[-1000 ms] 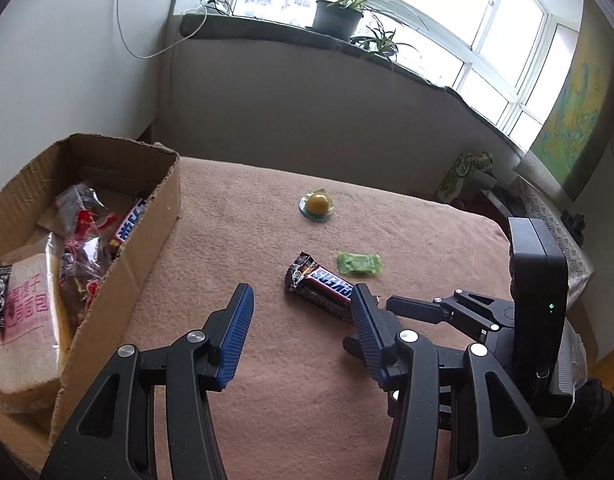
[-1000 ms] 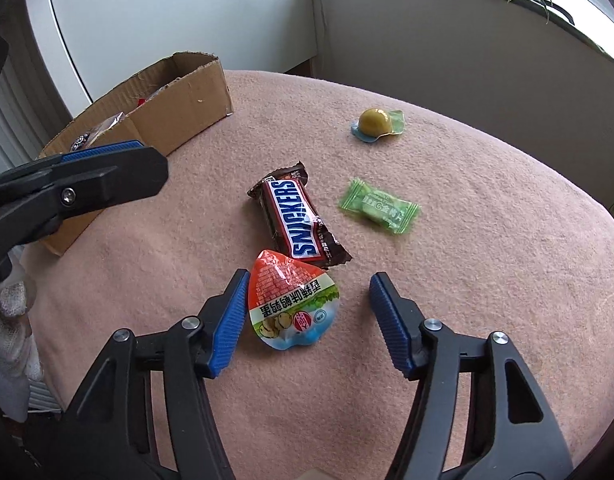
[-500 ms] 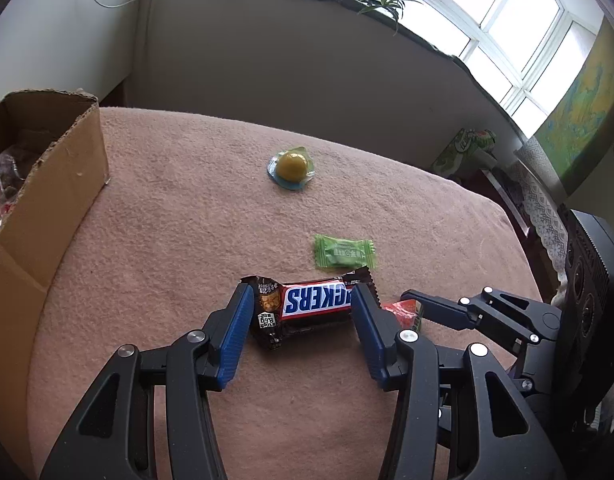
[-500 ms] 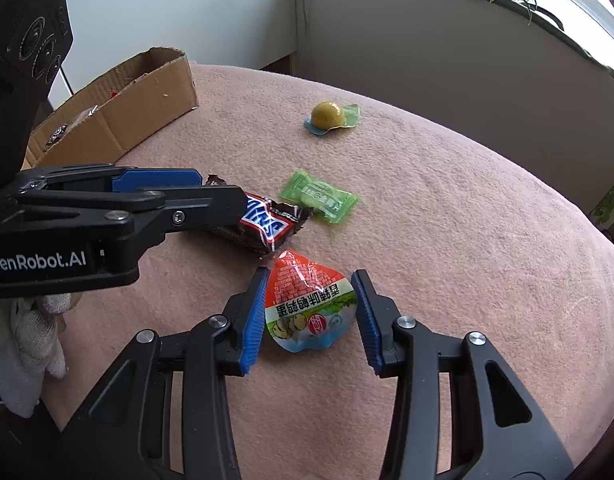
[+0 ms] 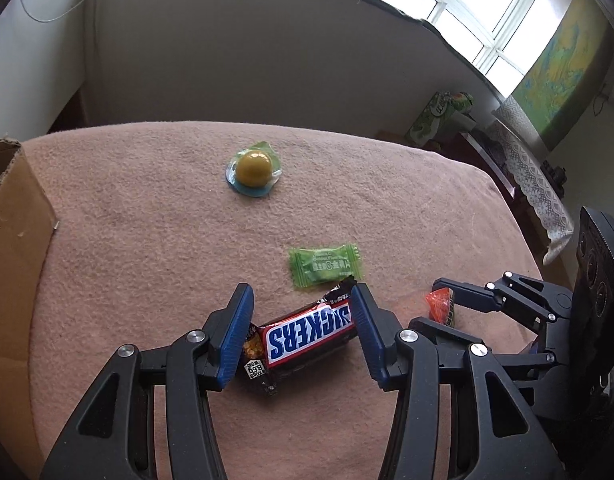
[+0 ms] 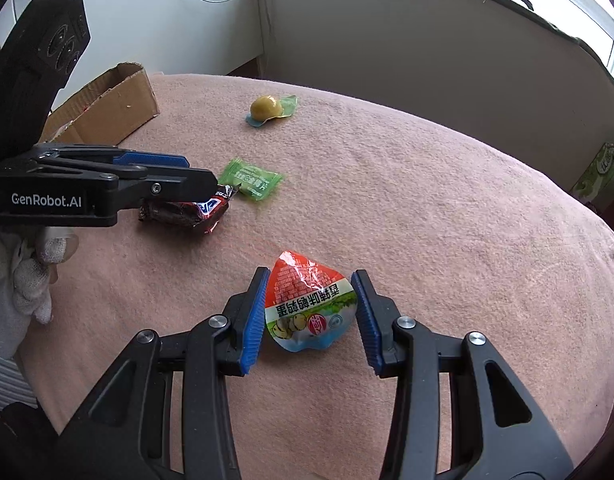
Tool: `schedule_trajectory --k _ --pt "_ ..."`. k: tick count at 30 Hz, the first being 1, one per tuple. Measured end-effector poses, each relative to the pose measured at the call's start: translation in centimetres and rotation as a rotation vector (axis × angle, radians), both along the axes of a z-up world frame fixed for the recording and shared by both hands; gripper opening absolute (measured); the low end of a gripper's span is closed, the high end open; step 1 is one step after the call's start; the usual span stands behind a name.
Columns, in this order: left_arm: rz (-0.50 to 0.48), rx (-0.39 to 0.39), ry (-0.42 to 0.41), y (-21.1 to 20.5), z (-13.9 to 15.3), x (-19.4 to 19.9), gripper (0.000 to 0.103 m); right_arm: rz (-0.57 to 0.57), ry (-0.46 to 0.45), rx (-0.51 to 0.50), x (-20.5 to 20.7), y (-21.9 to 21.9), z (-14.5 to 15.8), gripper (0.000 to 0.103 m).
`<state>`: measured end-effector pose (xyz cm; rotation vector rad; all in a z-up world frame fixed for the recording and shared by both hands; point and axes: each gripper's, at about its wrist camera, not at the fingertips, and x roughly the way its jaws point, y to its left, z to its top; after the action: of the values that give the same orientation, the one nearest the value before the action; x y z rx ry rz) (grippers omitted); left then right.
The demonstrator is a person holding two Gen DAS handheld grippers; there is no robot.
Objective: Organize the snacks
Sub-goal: 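Grasp the Snickers bar with the left tool while the right tool grasps the pink candy pouch, then carry the Snickers bar and pink candy pouch over the box with both tools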
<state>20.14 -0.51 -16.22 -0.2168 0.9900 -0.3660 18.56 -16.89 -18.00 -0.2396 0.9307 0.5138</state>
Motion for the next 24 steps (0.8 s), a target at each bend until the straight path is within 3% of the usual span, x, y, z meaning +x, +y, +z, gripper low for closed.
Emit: schedule_trajectory --k 5,13,15,18,24 --pt "-0.025 0.027 -0.008 -0.5 0.3 -2.0 0.049 -0.011 0.007 0.012 0.2 -0.7 -0.1 0.043" --pt "-0.057 0.232 -0.071 -4.2 -0.6 -2.8 0.049 -0.023 0.003 0.008 0.1 -0.7 -0.1 0.043" --pt "-0.030 0.235 -0.086 -4.3 -0.6 -2.7 0.038 -0.024 0.002 0.006 0.1 -0.6 -0.1 0.043" --pt "0.001 0.211 -0.091 -3.9 -0.6 -2.9 0.029 -0.023 -0.002 -0.001 0.0 -0.5 -0.2 0.043" --pt "0.037 0.183 -0.099 -2.7 -0.5 -4.2 0.027 -0.039 -0.011 0.004 -0.2 -0.5 -0.2 0.043"
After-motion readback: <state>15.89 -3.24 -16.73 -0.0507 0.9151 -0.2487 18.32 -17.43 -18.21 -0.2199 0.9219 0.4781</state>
